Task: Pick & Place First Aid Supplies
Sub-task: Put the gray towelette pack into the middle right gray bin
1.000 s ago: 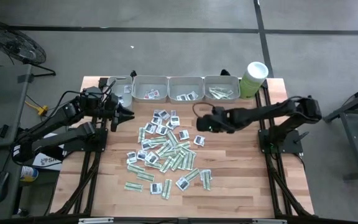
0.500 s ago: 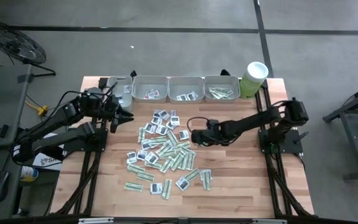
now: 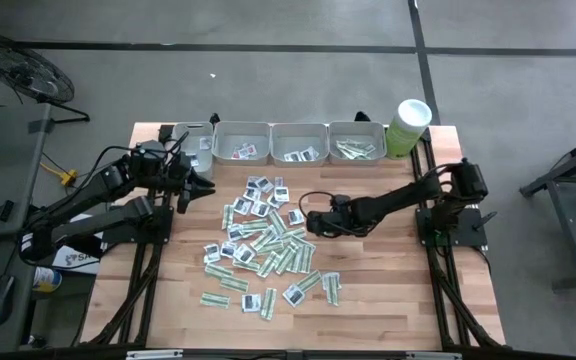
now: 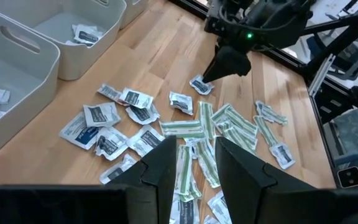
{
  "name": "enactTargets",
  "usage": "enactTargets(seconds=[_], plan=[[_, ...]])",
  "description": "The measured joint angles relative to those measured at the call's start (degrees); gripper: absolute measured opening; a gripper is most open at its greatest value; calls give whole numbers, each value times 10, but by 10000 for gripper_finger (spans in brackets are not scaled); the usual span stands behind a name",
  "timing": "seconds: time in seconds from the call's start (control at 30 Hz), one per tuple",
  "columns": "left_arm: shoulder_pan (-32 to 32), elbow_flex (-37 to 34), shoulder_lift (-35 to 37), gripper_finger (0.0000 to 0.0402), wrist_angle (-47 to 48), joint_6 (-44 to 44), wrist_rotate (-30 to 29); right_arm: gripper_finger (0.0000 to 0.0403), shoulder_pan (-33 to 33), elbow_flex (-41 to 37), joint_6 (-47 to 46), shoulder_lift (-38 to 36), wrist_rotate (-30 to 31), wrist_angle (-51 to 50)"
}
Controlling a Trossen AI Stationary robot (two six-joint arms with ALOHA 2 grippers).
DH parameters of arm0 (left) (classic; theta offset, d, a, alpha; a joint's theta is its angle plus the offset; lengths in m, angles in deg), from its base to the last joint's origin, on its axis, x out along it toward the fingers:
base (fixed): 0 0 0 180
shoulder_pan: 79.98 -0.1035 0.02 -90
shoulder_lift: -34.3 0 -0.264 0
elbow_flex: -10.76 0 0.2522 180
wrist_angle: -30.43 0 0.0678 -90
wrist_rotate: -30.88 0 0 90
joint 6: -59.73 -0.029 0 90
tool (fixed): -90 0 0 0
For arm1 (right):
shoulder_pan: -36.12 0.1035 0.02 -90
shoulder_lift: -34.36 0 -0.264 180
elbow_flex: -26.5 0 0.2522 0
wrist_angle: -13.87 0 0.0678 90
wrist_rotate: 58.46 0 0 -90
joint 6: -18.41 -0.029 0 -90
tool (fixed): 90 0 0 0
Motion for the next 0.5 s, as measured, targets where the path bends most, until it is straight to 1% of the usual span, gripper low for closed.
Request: enactTargets(seconds=[0.5], plan=[[0,0,0,112,1,-2,0,156,-8,1,11,11,7,20]])
